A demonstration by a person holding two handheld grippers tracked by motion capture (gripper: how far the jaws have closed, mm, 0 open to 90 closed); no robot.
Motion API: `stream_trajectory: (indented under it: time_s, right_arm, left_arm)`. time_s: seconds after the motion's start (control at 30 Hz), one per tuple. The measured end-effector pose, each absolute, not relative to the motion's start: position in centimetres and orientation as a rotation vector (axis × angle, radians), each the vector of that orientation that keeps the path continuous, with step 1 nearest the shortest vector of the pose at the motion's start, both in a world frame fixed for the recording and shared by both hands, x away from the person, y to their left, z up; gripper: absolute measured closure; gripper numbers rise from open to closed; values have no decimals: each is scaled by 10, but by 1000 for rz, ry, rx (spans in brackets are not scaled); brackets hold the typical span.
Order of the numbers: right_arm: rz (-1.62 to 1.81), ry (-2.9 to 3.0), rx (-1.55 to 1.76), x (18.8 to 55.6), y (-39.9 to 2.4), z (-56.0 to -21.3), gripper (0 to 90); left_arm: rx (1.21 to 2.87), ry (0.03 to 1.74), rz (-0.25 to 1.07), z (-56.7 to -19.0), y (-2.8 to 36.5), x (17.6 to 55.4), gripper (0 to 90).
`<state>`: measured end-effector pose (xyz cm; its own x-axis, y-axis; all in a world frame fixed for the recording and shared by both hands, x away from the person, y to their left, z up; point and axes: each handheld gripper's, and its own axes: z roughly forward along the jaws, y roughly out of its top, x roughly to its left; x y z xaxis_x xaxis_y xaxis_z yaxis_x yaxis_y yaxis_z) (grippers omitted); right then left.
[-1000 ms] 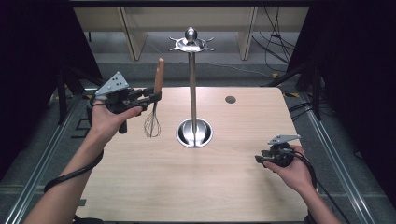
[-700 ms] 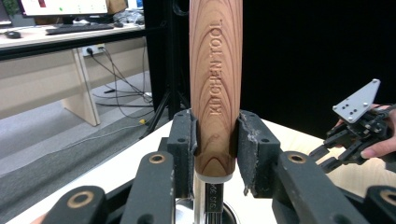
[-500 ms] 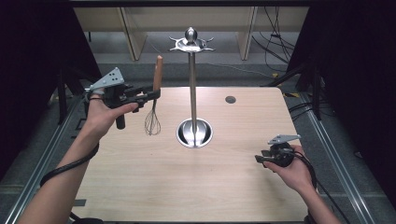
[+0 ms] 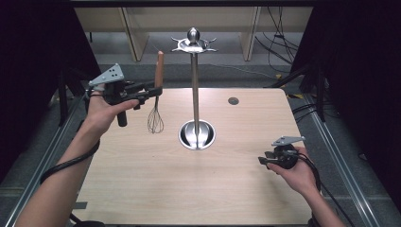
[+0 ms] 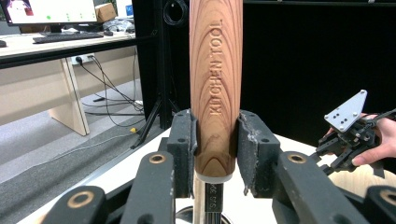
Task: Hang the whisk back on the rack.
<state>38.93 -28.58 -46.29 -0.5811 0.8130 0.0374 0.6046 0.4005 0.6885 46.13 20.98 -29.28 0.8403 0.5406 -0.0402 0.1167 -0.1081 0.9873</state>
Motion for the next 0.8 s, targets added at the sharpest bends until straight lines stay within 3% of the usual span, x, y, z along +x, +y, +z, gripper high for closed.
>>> stream_trajectory:
  time_s: [0.8]
  right_arm:
    - [954, 2356, 1253, 389, -285, -462, 608]
  left_arm:
    - [1655, 495, 385, -282, 202, 467, 679]
